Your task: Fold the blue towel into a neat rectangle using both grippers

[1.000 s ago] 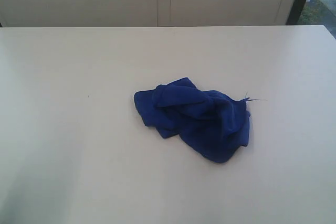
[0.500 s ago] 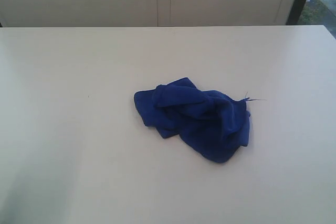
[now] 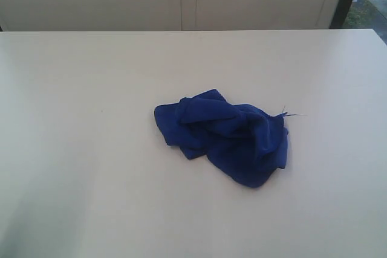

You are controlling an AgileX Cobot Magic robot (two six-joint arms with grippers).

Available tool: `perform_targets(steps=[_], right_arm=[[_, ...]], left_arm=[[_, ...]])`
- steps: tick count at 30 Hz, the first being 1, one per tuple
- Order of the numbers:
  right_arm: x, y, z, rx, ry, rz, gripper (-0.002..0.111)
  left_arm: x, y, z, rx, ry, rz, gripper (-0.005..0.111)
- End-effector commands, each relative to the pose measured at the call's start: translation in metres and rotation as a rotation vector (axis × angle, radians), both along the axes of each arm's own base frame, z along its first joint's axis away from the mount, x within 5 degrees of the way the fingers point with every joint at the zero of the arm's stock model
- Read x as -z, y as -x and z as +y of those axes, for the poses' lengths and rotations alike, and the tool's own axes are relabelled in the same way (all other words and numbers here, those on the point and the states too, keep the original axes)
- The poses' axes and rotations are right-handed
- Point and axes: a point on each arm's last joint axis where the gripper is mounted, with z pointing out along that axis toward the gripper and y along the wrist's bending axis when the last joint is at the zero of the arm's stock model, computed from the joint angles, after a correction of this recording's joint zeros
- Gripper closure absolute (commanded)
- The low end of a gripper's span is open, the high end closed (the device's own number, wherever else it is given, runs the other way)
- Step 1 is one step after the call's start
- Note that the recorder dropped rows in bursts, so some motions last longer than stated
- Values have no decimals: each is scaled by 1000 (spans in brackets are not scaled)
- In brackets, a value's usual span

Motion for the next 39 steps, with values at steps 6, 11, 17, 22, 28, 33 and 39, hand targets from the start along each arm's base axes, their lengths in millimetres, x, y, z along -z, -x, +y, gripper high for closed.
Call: perform_targets(steps=[6,11,17,22,28,33,39], right_arm=[[-50,-79,-8,-38,-251,428,108],[-33,-136,-9,-102,-332,651,108],[-11,-188,3,-326,-430,785,108],[13,-219,13,-472,-462,832,108],[29,-248,49,-651,-321,839,108],[47,-271,86,-767,-83,844,93],[80,-282,112,-810,48,898,62]], left_arm=[[1,0,-1,4,16,0,107],[1,0,-1,4,16,0,107],[1,0,-1,4,16,0,107],[1,0,-1,4,16,0,107],[1,0,-1,4,16,0,107],[1,0,-1,4,16,0,107],[1,0,-1,4,16,0,107]])
